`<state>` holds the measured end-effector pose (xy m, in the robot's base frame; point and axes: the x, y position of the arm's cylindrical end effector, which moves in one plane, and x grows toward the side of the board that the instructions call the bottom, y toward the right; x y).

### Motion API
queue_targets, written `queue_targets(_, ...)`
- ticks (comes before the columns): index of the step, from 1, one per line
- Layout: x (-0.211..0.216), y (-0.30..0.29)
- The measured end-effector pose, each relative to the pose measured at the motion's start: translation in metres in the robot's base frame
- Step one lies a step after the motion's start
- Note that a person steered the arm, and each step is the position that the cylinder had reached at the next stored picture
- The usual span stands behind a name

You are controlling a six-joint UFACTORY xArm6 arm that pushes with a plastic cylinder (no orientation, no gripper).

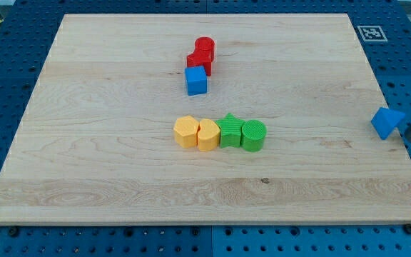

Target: Slide the blue triangle diagonally to the top right side of the green circle

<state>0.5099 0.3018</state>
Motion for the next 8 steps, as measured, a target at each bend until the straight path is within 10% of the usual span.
queue_targets(8, -0.035, -0.021)
